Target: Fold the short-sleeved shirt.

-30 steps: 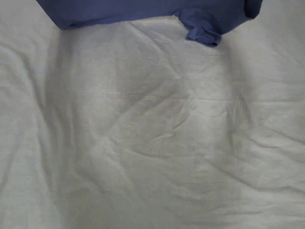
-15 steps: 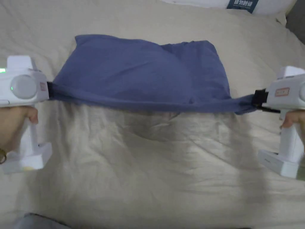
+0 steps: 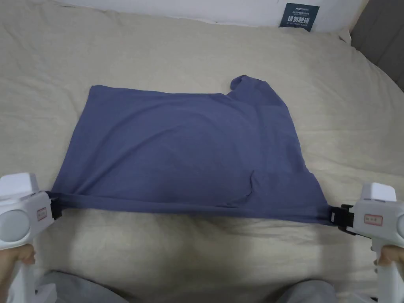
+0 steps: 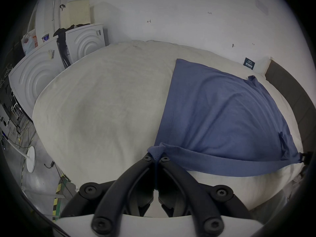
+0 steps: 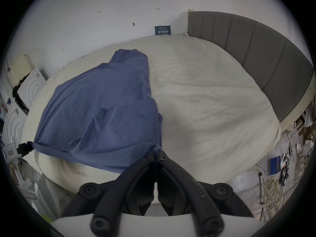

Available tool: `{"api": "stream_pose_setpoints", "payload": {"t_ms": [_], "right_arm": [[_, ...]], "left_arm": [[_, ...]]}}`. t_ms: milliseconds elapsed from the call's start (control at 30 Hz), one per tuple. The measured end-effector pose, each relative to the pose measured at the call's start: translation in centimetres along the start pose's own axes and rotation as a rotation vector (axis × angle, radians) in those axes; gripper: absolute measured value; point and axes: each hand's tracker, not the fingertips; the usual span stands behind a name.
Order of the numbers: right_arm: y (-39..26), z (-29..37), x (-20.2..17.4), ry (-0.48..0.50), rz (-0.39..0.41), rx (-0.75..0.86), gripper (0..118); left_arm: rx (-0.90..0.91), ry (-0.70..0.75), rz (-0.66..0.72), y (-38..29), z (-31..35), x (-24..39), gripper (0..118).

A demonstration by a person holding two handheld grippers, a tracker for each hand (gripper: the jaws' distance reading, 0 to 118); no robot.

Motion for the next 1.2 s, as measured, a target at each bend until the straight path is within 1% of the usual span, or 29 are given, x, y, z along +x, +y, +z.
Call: {"api": "stream_pose_setpoints", "payload": {"t_ms": [100,233,267,333,367,400,433,467,500,533,567,633,733,800,900,1000,1033,1067,1100,1133,1167,1200], "right_arm": [[-2.2,1.0,-0.2,-0.012,0.029,0.016,5],[-4.0,1.3,-0.3,-0.014,0.056,0.005,5],[-4.3,1.4,-0.3,-0.018,0.059,0.007,5],[-4.6,1.8,-0.3,-0.025,0.048,0.015,7],[-4.6,2.1,-0.3,-0.029,0.034,0.016,14],[-4.6,2.5,-0.1,-0.049,0.024,0.017,40],[-4.5,3.0,0.1,-0.049,0.029,0.017,69],[-4.3,3.3,0.5,-0.045,0.031,0.023,91],[-4.2,4.1,0.6,-0.047,0.027,0.054,109],[-3.9,5.2,0.5,-0.053,0.026,0.111,115],[-3.6,6.2,0.4,-0.059,0.029,0.153,117],[-2.7,8.2,-0.1,-0.073,0.023,0.243,117],[-2.1,10.0,-1.1,-0.023,0.011,0.391,117],[-2.0,11.2,-2.6,0.005,0.033,0.493,118],[-1.9,12.0,-5.2,0.013,0.068,0.62,118],[-1.9,12.1,-7.5,0.009,0.11,0.657,118],[-1.9,12.0,-8.0,0.013,0.124,0.678,111],[-2.0,12.0,-8.4,0.021,0.131,0.69,97],[-2.2,12.0,-8.7,0.037,0.13,0.7,71],[-2.3,11.5,-9.0,0.045,0.122,0.711,64],[-2.4,11.5,-9.2,0.048,0.12,0.715,56],[-2.3,11.4,-9.4,0.048,0.118,0.712,56]], "left_arm": [[0.014,-0.011,0.018,-1.8,1.6,-1.0,3],[-0.011,-0.003,0.044,-3.7,2.1,-1.6,4],[-0.009,0.001,0.053,-4.1,2.1,-1.6,6],[-0.012,0.038,0.065,-4.4,2.5,-1.7,22],[-0.009,0.05,0.069,-4.4,2.7,-2.0,37],[0.003,0.061,0.078,-4.6,2.9,-2.3,66],[0.023,0.064,0.081,-4.5,3.3,-2.7,84],[0.052,0.073,0.084,-4.3,3.7,-3.0,98],[0.1,0.093,0.072,-3.9,4.4,-3.0,111],[0.149,0.102,0.047,-3.7,5.1,-3.0,117],[0.189,0.119,0.025,-3.2,5.8,-2.7,118],[0.286,0.133,-0.005,-2.0,7.5,-2.0,118],[0.445,0.123,-0.006,-0.6,10.1,-0.3,118],[0.524,0.08,-0.025,0.0,11.7,0.9,118],[0.601,0.054,-0.075,0.7,13.3,3.2,118],[0.623,0.015,-0.093,0.8,13.8,4.7,118],[0.629,-0.001,-0.09,0.8,14.0,5.1,118],[0.641,-0.013,-0.085,0.6,14.0,5.4,115],[0.649,-0.028,-0.091,0.4,14.2,5.8,103],[0.65,-0.036,-0.099,0.3,14.4,6.2,95],[0.65,-0.04,-0.107,0.2,14.5,6.5,91],[0.652,-0.043,-0.118,0.1,14.5,6.7,91]]}}
